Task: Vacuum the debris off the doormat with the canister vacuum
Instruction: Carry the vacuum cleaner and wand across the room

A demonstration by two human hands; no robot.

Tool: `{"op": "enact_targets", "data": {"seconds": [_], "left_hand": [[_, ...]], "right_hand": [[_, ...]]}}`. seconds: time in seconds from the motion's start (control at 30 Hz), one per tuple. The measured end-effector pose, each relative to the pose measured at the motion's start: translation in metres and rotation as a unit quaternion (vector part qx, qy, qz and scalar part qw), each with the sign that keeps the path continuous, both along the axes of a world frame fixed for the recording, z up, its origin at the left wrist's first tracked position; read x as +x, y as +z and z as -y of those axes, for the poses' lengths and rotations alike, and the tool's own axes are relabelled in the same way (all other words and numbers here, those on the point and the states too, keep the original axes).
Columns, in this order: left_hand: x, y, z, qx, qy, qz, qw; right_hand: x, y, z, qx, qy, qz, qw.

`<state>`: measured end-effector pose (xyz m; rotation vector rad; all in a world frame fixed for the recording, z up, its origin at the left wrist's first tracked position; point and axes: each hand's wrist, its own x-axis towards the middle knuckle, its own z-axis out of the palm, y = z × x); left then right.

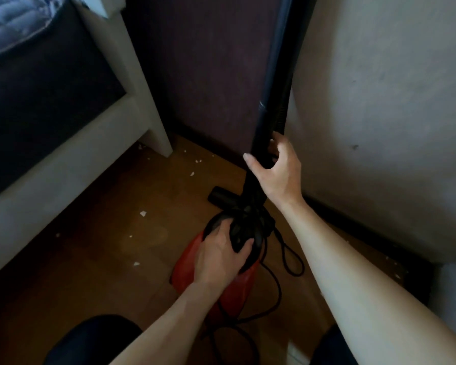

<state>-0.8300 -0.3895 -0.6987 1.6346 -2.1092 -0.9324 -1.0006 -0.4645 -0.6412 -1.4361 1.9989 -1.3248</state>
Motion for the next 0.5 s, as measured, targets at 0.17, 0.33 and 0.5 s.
{"op": "enact_targets", "data": {"seconds": [0.17, 0.33, 0.5], "left_hand": [[-0.012, 0.001, 0.007, 0.013, 0.039, -0.019, 0.999], [-0.013, -0.004, 0.009, 0.006, 0.046, -0.021, 0.999], [-0.011, -0.006, 0.011, 0.017, 0.054, -0.058, 0.997]], "right_hand": [[-0.01, -0.001, 0.025, 0.0, 0.033, 0.095, 0.995], [-0.009, -0.005, 0.041, -0.052, 0.079, 0.214, 0.972], [-0.007, -0.008, 0.048, -0.076, 0.1, 0.262, 0.957]]}}
